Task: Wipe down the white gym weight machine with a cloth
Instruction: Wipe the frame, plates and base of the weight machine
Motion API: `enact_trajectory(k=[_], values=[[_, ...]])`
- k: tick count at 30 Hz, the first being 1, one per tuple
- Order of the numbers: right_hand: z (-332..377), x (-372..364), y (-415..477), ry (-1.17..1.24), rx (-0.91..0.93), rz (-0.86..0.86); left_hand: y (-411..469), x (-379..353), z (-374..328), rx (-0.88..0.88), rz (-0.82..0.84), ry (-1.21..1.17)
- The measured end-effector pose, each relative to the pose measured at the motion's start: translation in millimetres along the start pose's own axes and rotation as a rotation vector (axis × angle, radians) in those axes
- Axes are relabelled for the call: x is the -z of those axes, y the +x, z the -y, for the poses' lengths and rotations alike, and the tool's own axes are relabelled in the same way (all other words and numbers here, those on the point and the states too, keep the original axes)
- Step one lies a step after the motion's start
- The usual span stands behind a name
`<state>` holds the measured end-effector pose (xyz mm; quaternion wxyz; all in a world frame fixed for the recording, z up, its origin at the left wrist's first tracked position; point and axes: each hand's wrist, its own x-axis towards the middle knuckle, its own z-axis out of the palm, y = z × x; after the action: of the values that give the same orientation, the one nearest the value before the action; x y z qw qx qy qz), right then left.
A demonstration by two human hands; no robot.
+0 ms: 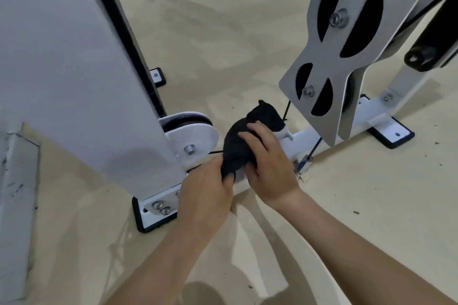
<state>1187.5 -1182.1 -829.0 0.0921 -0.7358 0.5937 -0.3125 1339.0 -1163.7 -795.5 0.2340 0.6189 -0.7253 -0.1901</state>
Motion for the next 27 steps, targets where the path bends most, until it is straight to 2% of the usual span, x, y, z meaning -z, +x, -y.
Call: enact_trajectory(k=[2, 3, 5, 7, 8, 10, 13, 14, 16, 19, 22, 24, 27], values=[[-12.9, -12.3, -23.9, -0.263, -0.045, 0.143, 8.6, -3.2, -16.1, 0.051, -0.064, -0.233], [-19.2, -17.1, -33.3, -0.305, -0.060, 0.137, 11.6, -7.3, -24.1, 0.076, -0.027, -0.336], [-25.3, -21.8, -42.9, -0.184, -0.108, 0.065, 18.6, -16.5, -37.1, 0.141, 0.022, -0.537], [-23.9, -20.1, -42.1, 0.087, -0.205, -0.015, 35.0, -20.3, -42.5, 0.186, -0.070, -0.709], [-23.4, -17.8, -41.5, 0.179, -0.246, -0.054, 46.5, -20.4, -44.4, 0.155, -0.115, -0.727], [-23.5, -13.3, -41.6, 0.252, -0.283, -0.094, 73.4, -24.6, -44.9, -0.014, -0.055, -0.583], [-21.8, -9.3, -40.9, 0.251, -0.240, -0.078, 97.7, -49.6, -42.1, -0.262, 0.234, 0.028], [-22.0, -10.3, -40.5, 0.210, -0.201, -0.109, 99.5, -58.4, -38.6, -0.284, 0.285, 0.173], [-24.9, -15.9, -42.2, 0.165, -0.160, -0.182, 108.6, -70.3, -34.0, -0.293, 0.267, 0.325], [-24.0, -20.2, -45.5, 0.276, -0.288, -0.211, 138.0, -81.5, -52.6, -0.332, 0.195, 0.456], [-15.6, -24.2, -43.1, 0.372, -0.349, -0.245, 160.0, -90.4, -78.8, -0.346, 0.295, 0.577], [-16.0, -25.0, -37.2, 0.358, -0.329, -0.274, 162.0, -94.5, -78.5, -0.333, 0.284, 0.543], [-23.1, -21.7, -34.9, 0.315, -0.316, -0.319, 148.3, -97.0, -59.8, -0.274, 0.125, 0.338]])
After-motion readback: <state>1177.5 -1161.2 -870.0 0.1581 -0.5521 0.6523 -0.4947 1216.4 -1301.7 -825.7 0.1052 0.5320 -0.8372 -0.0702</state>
